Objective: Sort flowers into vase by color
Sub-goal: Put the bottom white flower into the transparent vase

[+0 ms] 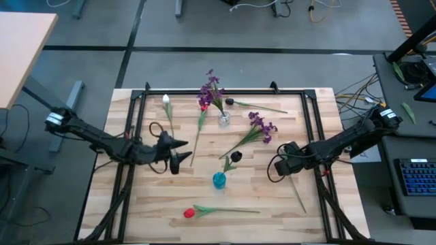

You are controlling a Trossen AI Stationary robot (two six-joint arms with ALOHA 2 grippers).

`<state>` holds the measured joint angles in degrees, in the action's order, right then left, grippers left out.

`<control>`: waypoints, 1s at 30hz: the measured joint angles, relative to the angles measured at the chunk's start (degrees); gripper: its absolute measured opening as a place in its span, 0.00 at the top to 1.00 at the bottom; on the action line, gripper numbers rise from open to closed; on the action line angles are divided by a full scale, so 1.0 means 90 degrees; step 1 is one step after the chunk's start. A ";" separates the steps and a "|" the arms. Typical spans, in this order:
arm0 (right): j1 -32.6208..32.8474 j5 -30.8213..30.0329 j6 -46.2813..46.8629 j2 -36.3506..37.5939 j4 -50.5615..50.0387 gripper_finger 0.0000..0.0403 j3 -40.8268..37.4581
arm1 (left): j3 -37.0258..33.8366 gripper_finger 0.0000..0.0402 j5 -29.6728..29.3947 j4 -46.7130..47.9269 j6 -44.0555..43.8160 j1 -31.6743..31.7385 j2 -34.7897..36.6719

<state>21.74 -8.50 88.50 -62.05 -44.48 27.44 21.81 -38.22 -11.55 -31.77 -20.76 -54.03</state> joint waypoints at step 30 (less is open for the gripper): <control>0.0000 0.0039 -0.2313 0.0376 0.0618 0.96 0.0933 | 0.1126 0.39 -0.0354 0.0003 -0.0635 -0.0512 -0.2298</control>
<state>21.74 -8.15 67.69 -58.67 -38.91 35.84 31.95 -41.41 -11.53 -37.49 -25.36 -74.72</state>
